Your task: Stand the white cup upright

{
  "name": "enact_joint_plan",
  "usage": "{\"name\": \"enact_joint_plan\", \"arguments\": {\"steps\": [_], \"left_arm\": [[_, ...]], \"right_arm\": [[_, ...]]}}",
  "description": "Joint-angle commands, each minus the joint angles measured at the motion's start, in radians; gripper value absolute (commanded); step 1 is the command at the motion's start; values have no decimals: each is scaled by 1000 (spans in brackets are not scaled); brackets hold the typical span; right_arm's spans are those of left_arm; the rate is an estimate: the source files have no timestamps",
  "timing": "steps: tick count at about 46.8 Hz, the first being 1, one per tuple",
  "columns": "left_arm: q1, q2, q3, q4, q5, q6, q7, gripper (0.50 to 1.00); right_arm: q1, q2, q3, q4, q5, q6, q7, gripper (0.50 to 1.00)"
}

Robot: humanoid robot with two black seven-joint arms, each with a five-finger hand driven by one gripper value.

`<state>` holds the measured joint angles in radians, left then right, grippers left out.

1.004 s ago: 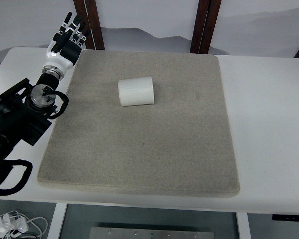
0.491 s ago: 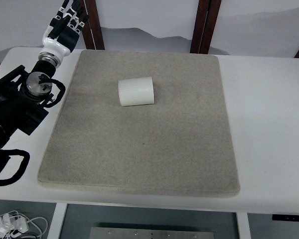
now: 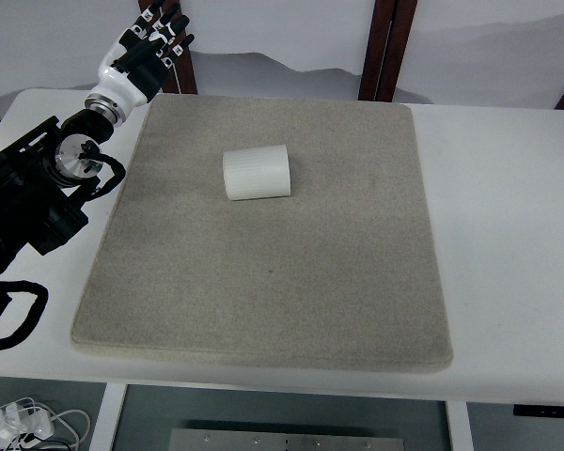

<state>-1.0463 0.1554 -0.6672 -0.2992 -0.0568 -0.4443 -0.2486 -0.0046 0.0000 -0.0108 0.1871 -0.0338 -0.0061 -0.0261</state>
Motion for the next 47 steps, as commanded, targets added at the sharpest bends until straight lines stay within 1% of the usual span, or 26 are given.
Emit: {"name": "enact_joint_plan", "arguments": {"steps": [1,6,15,20,23,27,31,34,39,44,47], "left_arm": [[-11,4,0,-29,110,-2,-1,992],[-23,47,0,-93,250,1,-5,994],[-40,105,1,-205,425,12,-3,992],[-40,118,1,-262,560,15,-3,992],[-41,135,1,-290,658,26,-3,990],[-41,141,1,-330,781,33,-3,990],[-43,167,6,-377,868,33,3,988],[-54,190,56,-411,928,33,6,986],[-92,226,208,-465,1014,44,6,984],[-110,263,293,-524,1039,85,9,981],[-124,273,336,-551,1045,107,37,981]], "right_arm": [[0,0,0,0,0,0,0,952],[0,0,0,0,0,0,0,952],[0,0,0,2,0,0,0,952],[0,0,0,0,0,0,0,952],[0,0,0,0,0,0,0,952],[0,0,0,0,0,0,0,952],[0,0,0,0,0,0,0,952],[0,0,0,0,0,0,0,952],[0,0,0,0,0,0,0,952],[0,0,0,0,0,0,0,952],[0,0,0,0,0,0,0,952]]}}
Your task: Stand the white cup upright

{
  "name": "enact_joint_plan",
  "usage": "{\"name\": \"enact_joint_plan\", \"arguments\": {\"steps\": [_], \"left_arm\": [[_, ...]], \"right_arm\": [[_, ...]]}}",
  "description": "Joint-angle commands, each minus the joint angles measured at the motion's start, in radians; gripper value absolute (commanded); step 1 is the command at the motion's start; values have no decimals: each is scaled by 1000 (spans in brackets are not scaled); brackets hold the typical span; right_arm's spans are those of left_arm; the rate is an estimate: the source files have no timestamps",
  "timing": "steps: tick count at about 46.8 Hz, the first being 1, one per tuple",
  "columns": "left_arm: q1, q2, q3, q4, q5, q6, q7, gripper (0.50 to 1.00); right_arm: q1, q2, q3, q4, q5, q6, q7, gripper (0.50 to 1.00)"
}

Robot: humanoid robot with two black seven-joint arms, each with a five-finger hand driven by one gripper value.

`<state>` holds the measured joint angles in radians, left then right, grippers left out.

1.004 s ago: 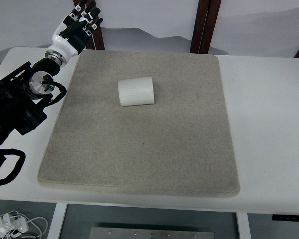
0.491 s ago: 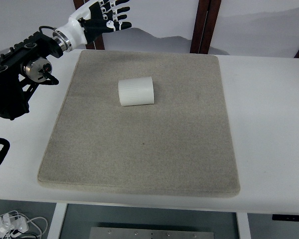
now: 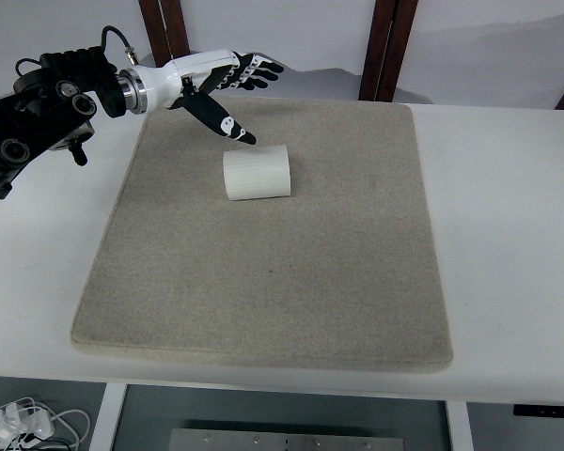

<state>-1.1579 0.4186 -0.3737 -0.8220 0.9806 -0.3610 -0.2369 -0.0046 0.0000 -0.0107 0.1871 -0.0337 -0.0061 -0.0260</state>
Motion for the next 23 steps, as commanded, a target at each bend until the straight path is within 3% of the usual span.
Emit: {"name": "enact_joint_plan", "arguments": {"steps": [1,12,23], "left_arm": [[-19,11,54,-35,9,28,39,981],[-52,29,84,-123,30,36,208,981],[-69,23,90,-134,110,36,277,981]], "right_arm": [[0,0,0,0,0,0,0,952],[0,0,0,0,0,0,0,952],[0,0,0,0,0,0,0,952]]}}
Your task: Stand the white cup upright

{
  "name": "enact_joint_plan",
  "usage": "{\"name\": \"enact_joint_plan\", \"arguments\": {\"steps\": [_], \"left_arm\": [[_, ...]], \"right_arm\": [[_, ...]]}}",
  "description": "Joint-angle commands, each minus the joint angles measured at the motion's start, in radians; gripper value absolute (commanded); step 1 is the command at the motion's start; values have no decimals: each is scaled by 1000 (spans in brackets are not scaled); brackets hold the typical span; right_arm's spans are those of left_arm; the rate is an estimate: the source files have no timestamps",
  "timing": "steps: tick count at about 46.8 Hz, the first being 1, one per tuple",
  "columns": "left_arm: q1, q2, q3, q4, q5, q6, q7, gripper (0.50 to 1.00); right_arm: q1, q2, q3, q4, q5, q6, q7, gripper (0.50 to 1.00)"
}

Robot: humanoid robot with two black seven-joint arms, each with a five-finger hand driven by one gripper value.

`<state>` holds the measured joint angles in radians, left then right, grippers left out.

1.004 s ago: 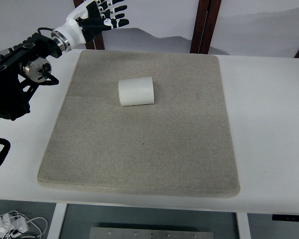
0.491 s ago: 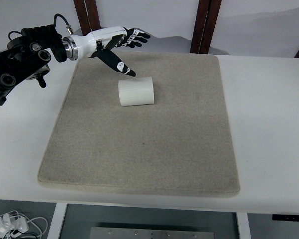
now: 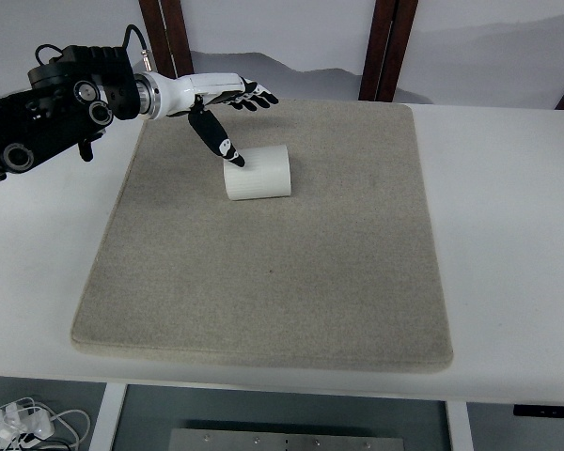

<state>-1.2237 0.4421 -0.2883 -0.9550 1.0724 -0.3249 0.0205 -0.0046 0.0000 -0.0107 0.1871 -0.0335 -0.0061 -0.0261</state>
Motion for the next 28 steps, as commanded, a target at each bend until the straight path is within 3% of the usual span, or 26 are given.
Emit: {"name": "enact_joint_plan", "arguments": {"steps": [1,18,28], "left_arm": [[-3,0,9,-1,23,0,22,981],[-16,-10,66,-7,24,1,50,979],[-10,-74,89,1,24,9,67,979]], "right_arm": [[0,0,0,0,0,0,0,952],[0,0,0,0,0,0,0,952],[0,0,0,0,0,0,0,952]]}}
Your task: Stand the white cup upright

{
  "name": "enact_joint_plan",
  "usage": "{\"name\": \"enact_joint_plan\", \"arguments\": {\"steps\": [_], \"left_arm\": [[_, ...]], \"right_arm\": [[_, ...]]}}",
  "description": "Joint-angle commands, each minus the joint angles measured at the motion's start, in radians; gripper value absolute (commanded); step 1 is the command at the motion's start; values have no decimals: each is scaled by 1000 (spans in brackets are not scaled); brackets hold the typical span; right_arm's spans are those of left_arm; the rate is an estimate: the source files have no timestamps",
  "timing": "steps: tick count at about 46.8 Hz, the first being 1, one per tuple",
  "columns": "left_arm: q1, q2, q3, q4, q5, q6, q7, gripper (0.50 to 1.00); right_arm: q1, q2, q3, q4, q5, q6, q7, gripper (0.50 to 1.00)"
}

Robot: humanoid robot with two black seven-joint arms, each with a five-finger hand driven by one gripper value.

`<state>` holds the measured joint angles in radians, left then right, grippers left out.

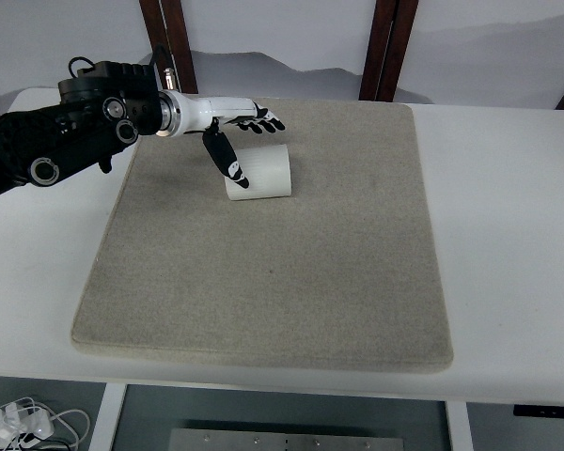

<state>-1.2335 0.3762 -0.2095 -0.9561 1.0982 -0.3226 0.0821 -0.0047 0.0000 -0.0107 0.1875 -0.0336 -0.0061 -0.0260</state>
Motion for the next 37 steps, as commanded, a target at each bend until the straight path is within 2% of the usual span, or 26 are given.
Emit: {"name": "enact_joint_plan", "arguments": {"steps": [1,17,27,32,37], "left_arm": [[0,-10,12,3,-1,11,5,979],[5,-33,56,43,-3,45,15,973],[6,-94,64,102,-3,47,15,956],[6,-94,65,102,3,47,15,934],[6,-94,67,103,6,47,15,862]], "right_arm": [[0,0,0,0,0,0,0,952],[0,0,0,0,0,0,0,952],[0,0,0,0,0,0,0,952],[0,0,0,0,0,0,0,952],[0,0,0,0,0,0,0,952]]}}
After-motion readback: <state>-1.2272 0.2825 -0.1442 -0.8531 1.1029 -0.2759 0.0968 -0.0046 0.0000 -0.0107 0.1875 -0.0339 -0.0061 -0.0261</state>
